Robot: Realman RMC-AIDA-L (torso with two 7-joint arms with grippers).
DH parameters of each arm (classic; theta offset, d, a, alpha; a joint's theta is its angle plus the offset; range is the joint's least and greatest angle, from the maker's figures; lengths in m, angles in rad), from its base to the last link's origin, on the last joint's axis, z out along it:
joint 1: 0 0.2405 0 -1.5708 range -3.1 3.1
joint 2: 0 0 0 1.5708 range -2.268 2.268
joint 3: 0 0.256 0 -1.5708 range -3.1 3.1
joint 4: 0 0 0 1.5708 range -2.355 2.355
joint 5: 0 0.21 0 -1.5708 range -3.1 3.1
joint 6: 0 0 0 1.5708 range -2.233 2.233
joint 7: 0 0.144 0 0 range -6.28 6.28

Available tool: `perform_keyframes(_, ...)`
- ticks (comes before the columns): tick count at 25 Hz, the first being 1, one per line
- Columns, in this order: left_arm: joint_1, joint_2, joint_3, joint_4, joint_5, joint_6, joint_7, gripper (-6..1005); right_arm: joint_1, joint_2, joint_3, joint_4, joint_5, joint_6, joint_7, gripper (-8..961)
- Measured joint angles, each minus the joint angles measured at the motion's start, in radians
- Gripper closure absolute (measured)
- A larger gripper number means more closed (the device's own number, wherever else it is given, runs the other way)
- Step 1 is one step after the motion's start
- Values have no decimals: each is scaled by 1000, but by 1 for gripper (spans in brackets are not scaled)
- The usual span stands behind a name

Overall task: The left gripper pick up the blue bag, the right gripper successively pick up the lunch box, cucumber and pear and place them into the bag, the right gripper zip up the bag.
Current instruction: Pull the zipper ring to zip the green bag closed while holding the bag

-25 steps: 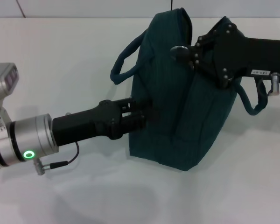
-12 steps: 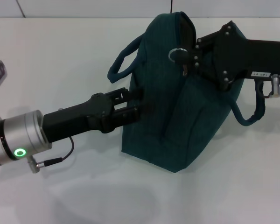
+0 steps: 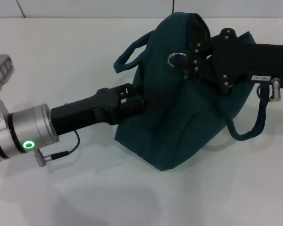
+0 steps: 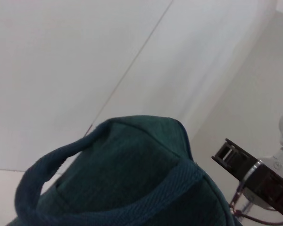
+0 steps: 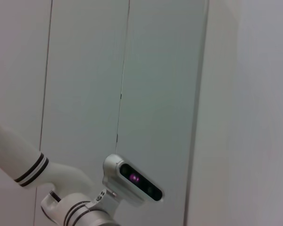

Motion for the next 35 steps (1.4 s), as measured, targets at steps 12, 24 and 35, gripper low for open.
perform_keyframes(12,59,4,-27,38,-32,-6,0,335,-2,-2,6,3,0,0,0,938)
perform_keyframes(24,82,0,-19,100,-32,46,35,347,-1,-3,5,3,0,4,0,937)
perform_keyframes(35,33,-2,-16,87,-20,12,40,357,0,-3,3,3,0,2,0,936)
